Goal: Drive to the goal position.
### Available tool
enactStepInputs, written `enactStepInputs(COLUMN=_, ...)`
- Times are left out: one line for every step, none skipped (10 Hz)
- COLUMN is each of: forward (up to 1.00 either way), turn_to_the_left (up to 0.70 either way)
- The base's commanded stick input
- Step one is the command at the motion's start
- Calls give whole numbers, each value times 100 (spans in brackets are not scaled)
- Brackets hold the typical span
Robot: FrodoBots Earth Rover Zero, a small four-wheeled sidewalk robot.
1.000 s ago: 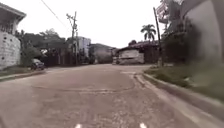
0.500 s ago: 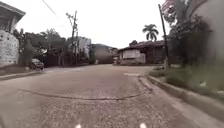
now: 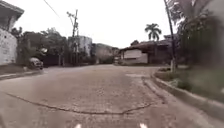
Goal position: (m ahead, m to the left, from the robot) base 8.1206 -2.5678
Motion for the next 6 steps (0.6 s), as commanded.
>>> enactStepInputs(forward=85, turn_to_the_left=0)
enactStepInputs(forward=85, turn_to_the_left=0)
enactStepInputs(forward=85, turn_to_the_left=0)
enactStepInputs(forward=85, turn_to_the_left=0)
enactStepInputs(forward=85, turn_to_the_left=0)
enactStepInputs(forward=85, turn_to_the_left=0)
